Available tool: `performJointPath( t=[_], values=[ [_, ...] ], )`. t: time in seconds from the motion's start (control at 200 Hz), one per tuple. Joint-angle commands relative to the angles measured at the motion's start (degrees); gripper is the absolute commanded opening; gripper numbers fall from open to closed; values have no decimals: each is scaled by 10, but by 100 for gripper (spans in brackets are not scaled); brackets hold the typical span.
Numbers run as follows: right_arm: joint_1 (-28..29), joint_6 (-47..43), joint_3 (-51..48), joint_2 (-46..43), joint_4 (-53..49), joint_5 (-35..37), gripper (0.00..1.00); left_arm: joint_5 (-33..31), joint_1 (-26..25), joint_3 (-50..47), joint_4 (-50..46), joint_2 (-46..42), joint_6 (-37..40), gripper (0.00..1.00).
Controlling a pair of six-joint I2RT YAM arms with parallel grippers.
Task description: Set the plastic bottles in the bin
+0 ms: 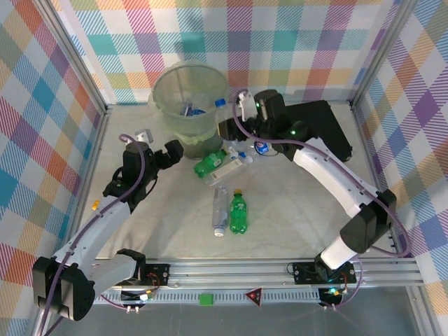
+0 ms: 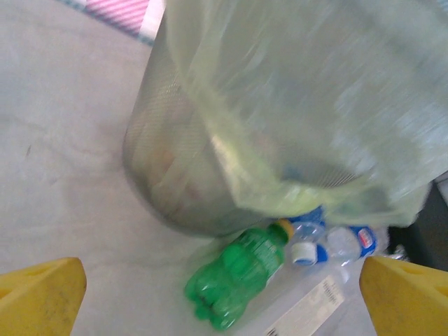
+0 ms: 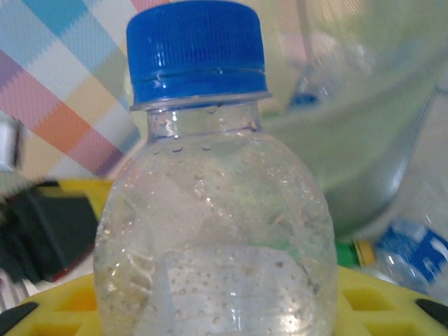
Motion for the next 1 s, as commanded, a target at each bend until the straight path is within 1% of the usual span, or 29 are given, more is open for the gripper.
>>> performJointPath(
  t=[0.0, 0.18, 0.295, 0.37, 0.47, 0.54, 0.62, 0.8, 0.835, 0.88, 0.97, 0.995],
  values=[
    [3, 33, 68, 50, 65, -32, 50, 9, 10, -50, 10, -5, -29, 100],
    [3, 66, 189, 152, 103, -30, 50, 50, 10, -116, 42, 7, -71, 100],
    [3, 62, 330, 233, 54, -46, 50, 87, 9, -129, 52, 21, -80, 100],
    [3, 55, 418, 284, 10, -39, 50, 109, 9, -139, 67, 32, -84, 100],
    [3, 47, 495, 343, -11, -33, 51, 129, 8, -150, 92, 49, -93, 100],
    [2, 43, 516, 370, -1, -29, 53, 141, 6, -156, 112, 57, -99, 100],
    [3, 31, 518, 389, 24, -31, 56, 150, 3, -161, 126, 57, -102, 100],
    [3, 19, 520, 419, 64, -29, 61, 140, -6, -162, 103, 32, -87, 100],
    [3, 18, 521, 423, 68, -27, 63, 136, -7, -162, 97, 27, -83, 100],
    [3, 18, 523, 426, 71, -22, 70, 132, -8, -162, 88, 21, -81, 100],
    [3, 9, 525, 425, 77, -18, 75, 129, -10, -163, 78, 12, -80, 100],
    [3, 6, 525, 423, 77, -18, 78, 127, -11, -163, 75, 10, -80, 100]
  ],
)
